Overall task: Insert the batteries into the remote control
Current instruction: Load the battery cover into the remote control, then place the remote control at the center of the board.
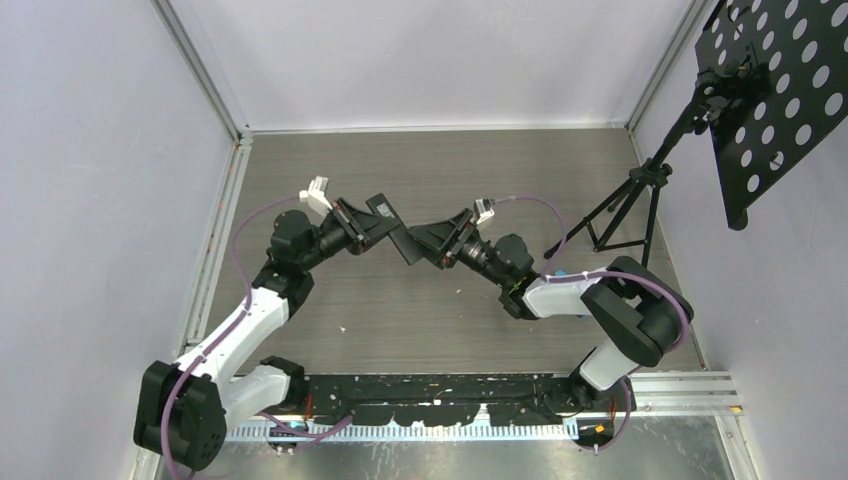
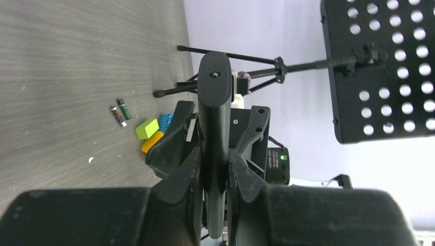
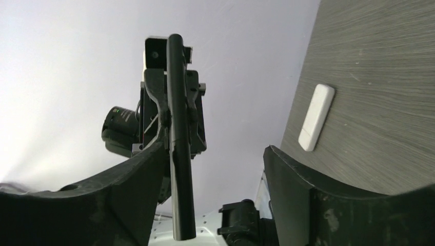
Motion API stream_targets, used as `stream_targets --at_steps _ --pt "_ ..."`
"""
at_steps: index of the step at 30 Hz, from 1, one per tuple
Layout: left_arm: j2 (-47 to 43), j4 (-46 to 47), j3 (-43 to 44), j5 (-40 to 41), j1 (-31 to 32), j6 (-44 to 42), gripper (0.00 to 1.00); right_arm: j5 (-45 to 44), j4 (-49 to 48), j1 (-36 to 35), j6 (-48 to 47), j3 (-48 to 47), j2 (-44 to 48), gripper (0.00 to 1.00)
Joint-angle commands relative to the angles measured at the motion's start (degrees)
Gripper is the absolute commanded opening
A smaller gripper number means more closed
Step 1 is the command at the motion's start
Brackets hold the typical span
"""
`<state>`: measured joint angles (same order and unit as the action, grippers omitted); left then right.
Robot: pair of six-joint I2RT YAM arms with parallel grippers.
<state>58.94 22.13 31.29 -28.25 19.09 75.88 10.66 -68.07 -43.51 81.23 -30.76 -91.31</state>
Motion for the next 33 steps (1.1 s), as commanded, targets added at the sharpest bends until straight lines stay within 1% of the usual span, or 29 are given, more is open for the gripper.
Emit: stream_targets --at_steps 1,4,8,11,13,16,17,20,24,29,32,33 --pt "-2.1 -4.6 7.4 -9.6 -1.0 -11.4 0.0 6.2 -6.6 0.4 -3.2 0.4 5.2 0.79" --pt "-1.9 -8.0 9.7 -13.9 -1.6 -15.6 0.0 9.2 -6.5 0.4 -4.6 0.3 6.4 0.82" --pt "-1.2 -8.0 11.9 -19.7 -1.9 -17.3 0.0 16.2 -5.6 0.4 -7.6 -0.8 7.2 0.82" --pt "-1.1 -6.8 12.8 -22.4 -1.9 -17.5 0.0 21.9 -3.4 0.4 -10.1 -1.8 8.2 0.8" --pt "-1.3 -5.7 13.2 -23.8 -1.9 -17.4 0.0 24.2 0.0 0.4 -12.1 -2.5 9.2 0.76" --pt "-1.3 -3.9 13.7 -26.0 -1.9 -17.1 0.0 25.4 7.1 0.4 -16.5 -4.1 10.9 0.63" --pt "-1.3 -3.4 13.8 -26.9 -1.9 -17.1 0.0 25.1 9.7 0.4 -17.9 -4.6 11.4 0.57" --pt "-0.7 -0.9 14.1 -30.2 -1.9 -16.1 0.0 23.0 15.7 0.4 -21.3 -6.8 12.5 0.46" --pt "0.7 5.1 12.8 -31.1 -1.9 -11.5 0.0 21.1 15.3 0.4 -20.6 -9.4 10.8 0.33" --pt "2.0 12.4 11.2 -31.7 -1.5 -6.8 0.0 20.2 9.3 0.4 -16.1 -11.4 7.3 0.2" --pt "2.0 11.8 10.8 -31.5 -1.5 -7.4 0.0 16.8 9.0 0.4 -15.3 -11.3 7.2 0.1" --pt "1.9 9.2 10.9 -31.2 -1.5 -8.6 0.0 15.6 9.4 0.4 -15.6 -11.2 7.5 0.07"
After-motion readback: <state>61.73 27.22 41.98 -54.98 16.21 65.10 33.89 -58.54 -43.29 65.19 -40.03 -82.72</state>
